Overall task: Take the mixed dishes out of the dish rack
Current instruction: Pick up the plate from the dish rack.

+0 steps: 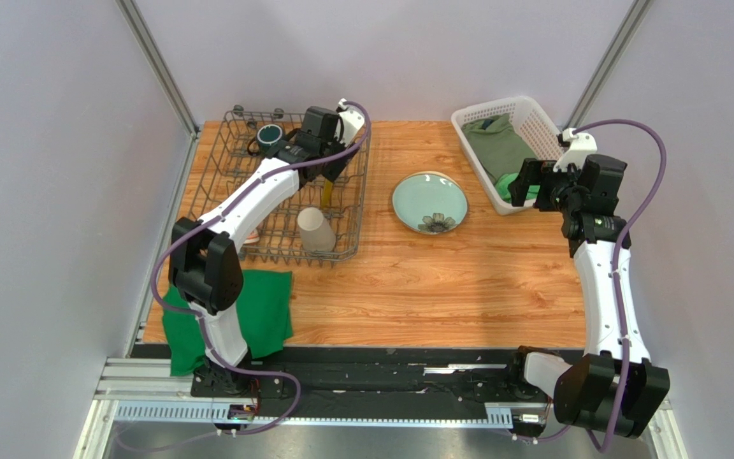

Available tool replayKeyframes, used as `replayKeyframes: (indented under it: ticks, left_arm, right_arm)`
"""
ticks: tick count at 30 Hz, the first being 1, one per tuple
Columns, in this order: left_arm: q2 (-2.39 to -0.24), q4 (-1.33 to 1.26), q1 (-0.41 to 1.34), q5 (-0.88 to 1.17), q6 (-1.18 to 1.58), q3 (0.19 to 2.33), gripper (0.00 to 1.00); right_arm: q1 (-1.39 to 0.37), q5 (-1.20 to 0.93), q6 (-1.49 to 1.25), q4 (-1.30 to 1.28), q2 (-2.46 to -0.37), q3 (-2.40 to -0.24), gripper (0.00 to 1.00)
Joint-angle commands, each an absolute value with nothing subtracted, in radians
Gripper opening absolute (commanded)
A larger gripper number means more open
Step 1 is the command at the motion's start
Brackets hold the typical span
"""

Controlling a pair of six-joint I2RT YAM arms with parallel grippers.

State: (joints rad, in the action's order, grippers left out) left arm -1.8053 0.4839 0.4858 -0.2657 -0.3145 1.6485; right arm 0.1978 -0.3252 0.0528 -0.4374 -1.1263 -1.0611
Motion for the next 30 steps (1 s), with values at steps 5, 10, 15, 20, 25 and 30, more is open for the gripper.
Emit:
replayKeyframes:
  ticks: [5, 10, 15, 20, 25, 30]
  left_arm:
    - [-1.853, 0.512, 0.451, -0.156, -0.209, 1.678, 0.74]
    - [-1.896, 0.512, 0.437, -0.138, -0.204, 1.686, 0.69]
    - [-1.956, 0.523, 0.423, -0.100, -0.196, 1.719, 0.59]
    - [-2.003, 0.526, 0.410, -0.086, -0.184, 1.749, 0.45]
    - [-2.011, 0.515, 0.399, -0.080, -0.173, 1.750, 0.32]
    - [-2.003, 0.520, 0.374, -0.032, -0.118, 1.749, 0.23]
  right_arm:
    - [0.201, -0.334, 0.057, -0.423, -1.126, -1.072, 0.99]
    - [0.201, -0.331, 0.057, -0.425, -1.124, -1.072, 0.99]
    - [0.202, -0.327, 0.058, -0.425, -1.126, -1.074, 0.99]
    - [0.202, -0.325, 0.061, -0.425, -1.129, -1.074, 0.99]
    - [0.201, -0.324, 0.063, -0.426, -1.134, -1.074, 0.99]
    - [0.202, -0.324, 0.064, -0.428, -1.135, -1.074, 0.99]
